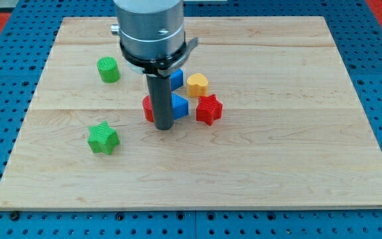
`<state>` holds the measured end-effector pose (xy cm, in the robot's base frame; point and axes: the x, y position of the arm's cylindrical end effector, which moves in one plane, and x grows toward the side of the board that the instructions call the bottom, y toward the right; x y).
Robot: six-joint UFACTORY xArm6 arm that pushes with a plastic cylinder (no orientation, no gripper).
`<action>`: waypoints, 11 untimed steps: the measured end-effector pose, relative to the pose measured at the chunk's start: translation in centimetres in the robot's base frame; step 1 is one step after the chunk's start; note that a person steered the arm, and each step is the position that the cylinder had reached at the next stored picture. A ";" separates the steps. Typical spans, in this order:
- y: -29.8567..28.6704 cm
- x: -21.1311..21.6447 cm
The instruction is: Push the green circle close to the yellow heart and blue cube
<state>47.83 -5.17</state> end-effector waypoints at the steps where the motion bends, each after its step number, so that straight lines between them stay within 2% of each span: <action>1: -2.5 0.1; 2: -3.6 -2.5; 3: -5.2 -0.2; 4: -7.2 -2.6; 5: -14.8 -3.9; 6: -15.5 -9.6; 8: -3.4 -16.9; 10: 1.7 -15.4; 11: -0.8 -13.0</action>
